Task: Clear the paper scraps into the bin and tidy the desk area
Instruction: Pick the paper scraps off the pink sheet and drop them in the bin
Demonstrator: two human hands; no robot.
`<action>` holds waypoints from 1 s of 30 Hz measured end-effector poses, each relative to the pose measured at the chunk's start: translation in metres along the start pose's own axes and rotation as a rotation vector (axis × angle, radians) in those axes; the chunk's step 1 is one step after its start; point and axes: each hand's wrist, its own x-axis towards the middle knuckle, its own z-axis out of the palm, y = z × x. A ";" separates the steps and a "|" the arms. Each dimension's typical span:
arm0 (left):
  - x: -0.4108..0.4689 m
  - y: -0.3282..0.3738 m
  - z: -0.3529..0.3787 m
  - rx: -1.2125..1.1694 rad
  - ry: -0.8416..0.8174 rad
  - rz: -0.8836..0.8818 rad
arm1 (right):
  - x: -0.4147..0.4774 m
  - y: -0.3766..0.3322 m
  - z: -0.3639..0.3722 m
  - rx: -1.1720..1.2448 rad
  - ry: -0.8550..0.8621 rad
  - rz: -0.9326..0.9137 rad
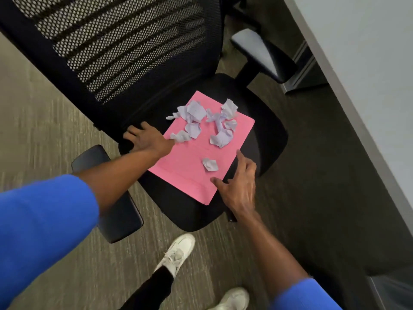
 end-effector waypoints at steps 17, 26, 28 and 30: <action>0.040 -0.019 0.009 -0.074 0.109 0.293 | 0.067 -0.036 0.036 -0.346 -0.028 -0.142; 0.024 0.009 0.032 -0.091 0.193 0.736 | 0.093 -0.044 0.034 -0.418 -0.037 -0.121; 0.024 0.016 0.038 0.004 0.188 0.793 | 0.102 -0.046 0.033 -0.461 -0.057 -0.120; 0.028 0.020 0.045 0.089 0.156 0.850 | 0.110 -0.048 0.032 -0.498 -0.071 -0.119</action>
